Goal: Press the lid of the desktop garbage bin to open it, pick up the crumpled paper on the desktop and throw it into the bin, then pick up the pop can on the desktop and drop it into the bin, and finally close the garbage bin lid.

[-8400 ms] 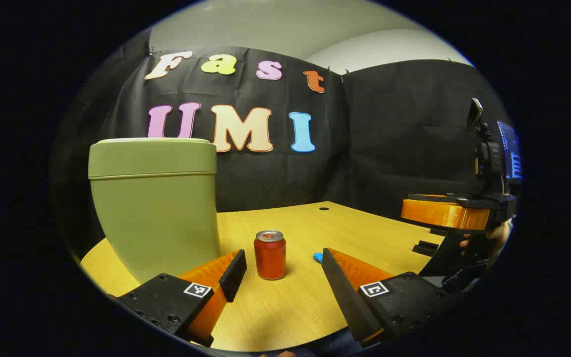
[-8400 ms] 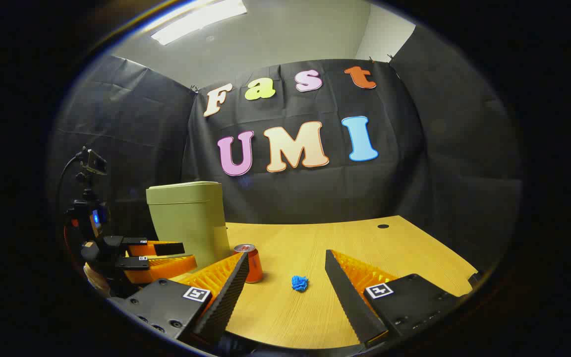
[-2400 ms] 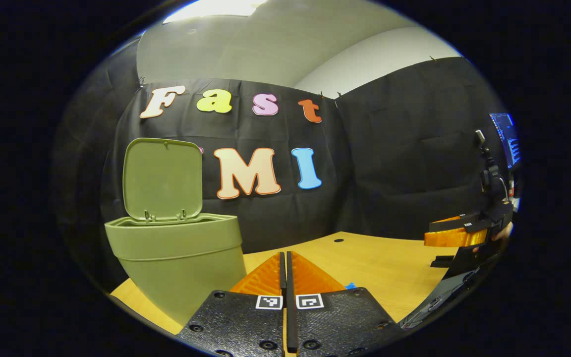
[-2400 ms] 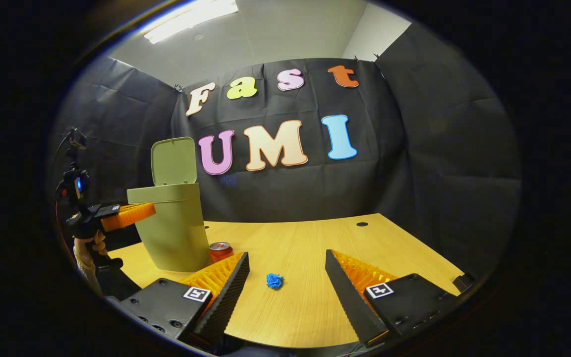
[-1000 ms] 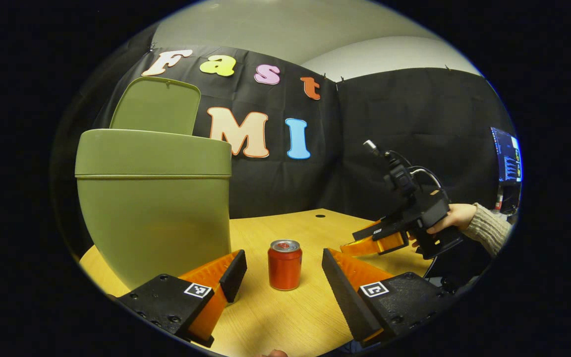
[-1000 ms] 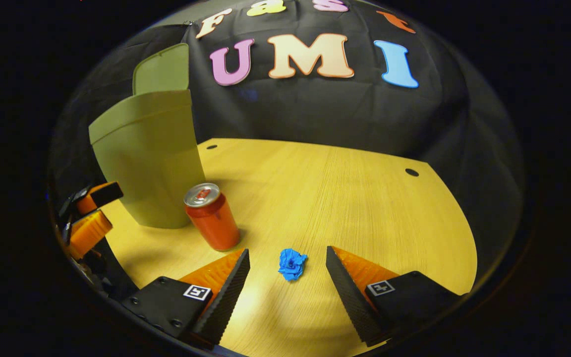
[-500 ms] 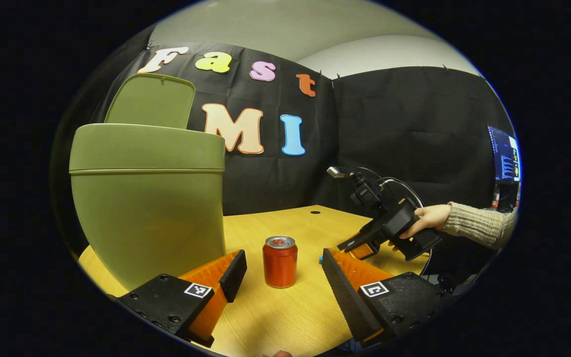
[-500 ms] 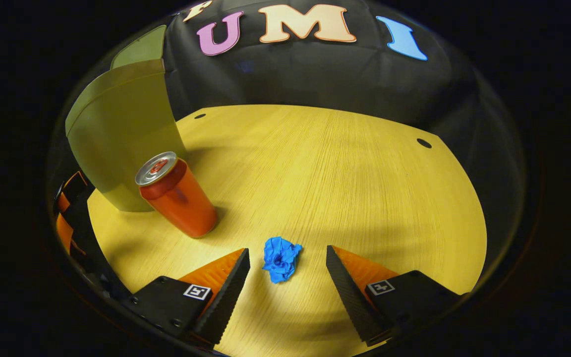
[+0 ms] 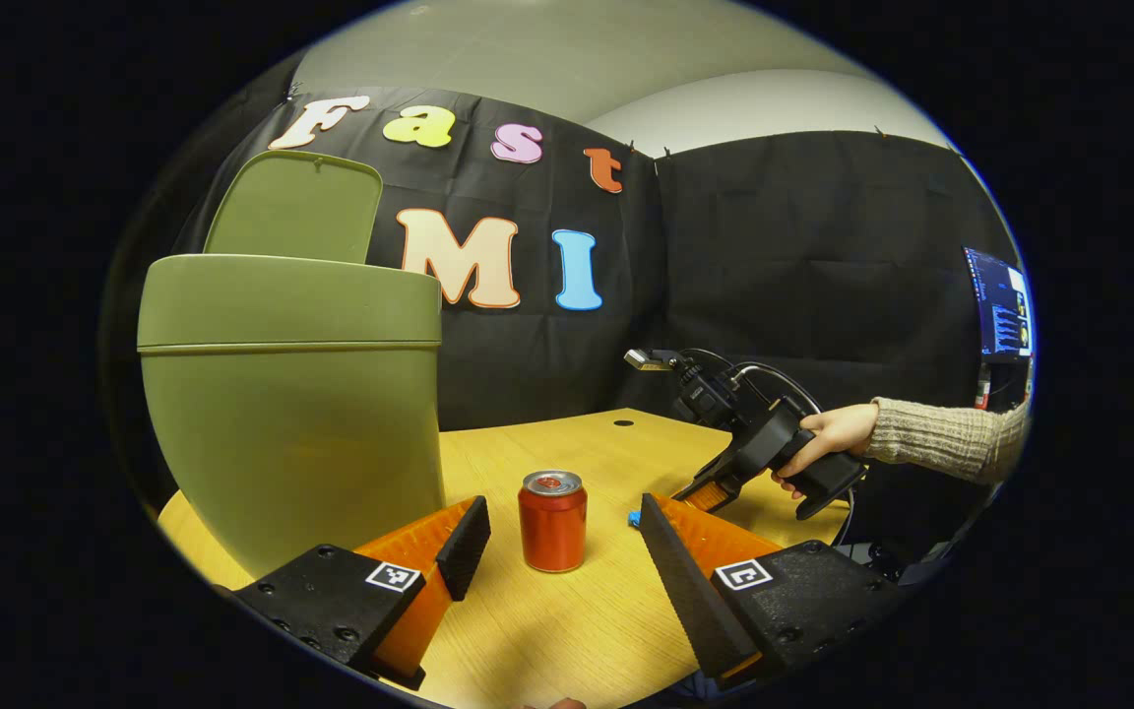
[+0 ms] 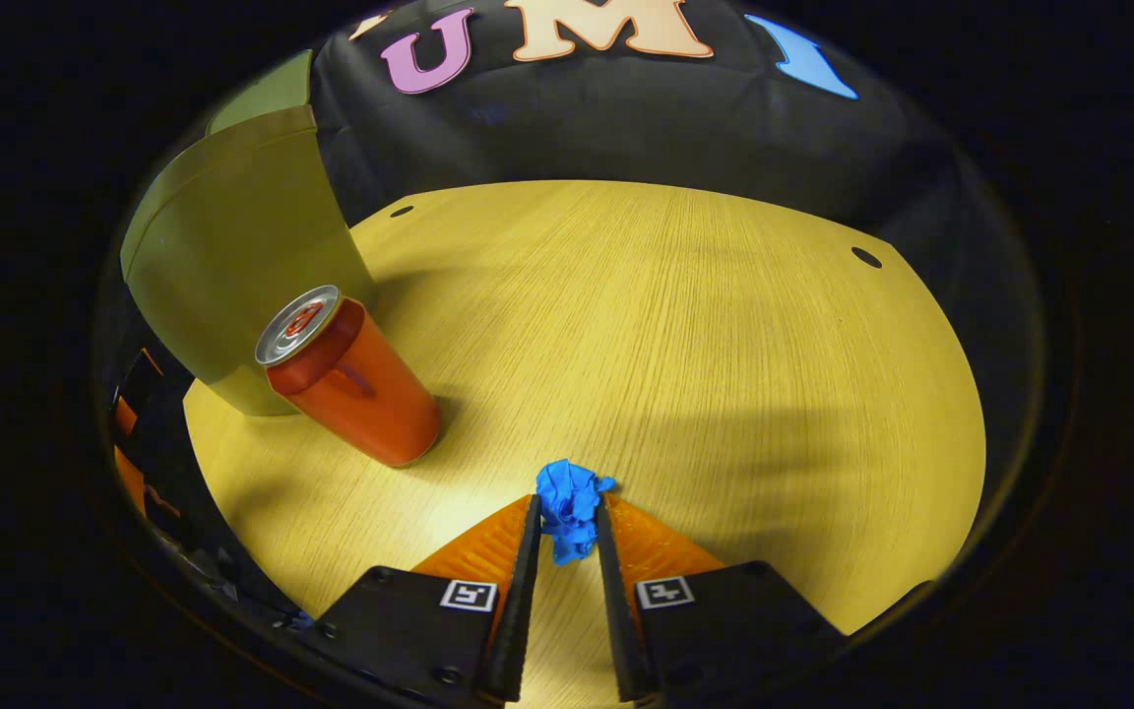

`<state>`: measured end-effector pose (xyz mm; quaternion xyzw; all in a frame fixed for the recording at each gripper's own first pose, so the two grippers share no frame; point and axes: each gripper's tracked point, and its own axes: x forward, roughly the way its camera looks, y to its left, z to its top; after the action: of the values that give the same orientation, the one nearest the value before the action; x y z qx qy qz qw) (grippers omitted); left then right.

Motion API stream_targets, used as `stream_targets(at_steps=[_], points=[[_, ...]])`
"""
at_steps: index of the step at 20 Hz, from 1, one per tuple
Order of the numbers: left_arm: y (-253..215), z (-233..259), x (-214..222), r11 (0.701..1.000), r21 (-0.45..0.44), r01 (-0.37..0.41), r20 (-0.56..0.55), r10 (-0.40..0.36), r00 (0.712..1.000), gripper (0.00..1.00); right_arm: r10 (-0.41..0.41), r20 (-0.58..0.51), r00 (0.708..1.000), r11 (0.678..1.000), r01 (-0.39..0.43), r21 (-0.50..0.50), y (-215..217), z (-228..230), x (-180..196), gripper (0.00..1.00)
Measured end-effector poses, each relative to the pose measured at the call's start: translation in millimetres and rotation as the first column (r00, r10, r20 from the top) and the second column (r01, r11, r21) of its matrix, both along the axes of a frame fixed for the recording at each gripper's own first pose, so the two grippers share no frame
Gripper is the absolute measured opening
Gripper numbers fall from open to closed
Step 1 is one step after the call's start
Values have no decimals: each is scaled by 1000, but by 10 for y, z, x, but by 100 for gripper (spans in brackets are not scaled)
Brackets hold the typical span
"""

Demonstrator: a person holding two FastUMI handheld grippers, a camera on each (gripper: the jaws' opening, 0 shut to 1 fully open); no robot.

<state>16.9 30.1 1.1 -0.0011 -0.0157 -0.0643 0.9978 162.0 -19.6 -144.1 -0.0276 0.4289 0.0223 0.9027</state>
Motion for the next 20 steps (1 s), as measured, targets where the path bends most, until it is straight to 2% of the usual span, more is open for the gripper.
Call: stream_targets(at_steps=[1,2,3,4,5,13,17,20], points=[[-1,-2,1,1000,0,0,-2,0,1000,93,-9,1,1000,1000,9,2,7,27,-2,27],[0,-1,-4,1000,0,-1,-3,1,1000,93,-17,8,1000,1000,17,10,5,48,-5,26],[-5,-2,-5,1000,2,1,-3,-1,1000,93,-29,4,1000,999,29,14,-10,60,-3,18],[-16,7,-14,1000,4,3,-2,-3,1000,93,-26,4,1000,999,26,21,2,85,-18,18],[-33,8,-19,1000,5,7,-1,-7,1000,93,-31,8,999,999,31,28,12,105,-31,12],[-202,16,-59,999,5,51,-3,-51,999,93,-20,90,996,1000,19,4,62,636,-214,12],[-280,29,-83,997,5,72,-2,-72,997,93,5,196,981,999,5,-48,175,1327,-154,10],[-315,24,-113,997,8,81,-5,-81,997,93,50,286,957,998,-42,-36,492,1910,-26,11]])
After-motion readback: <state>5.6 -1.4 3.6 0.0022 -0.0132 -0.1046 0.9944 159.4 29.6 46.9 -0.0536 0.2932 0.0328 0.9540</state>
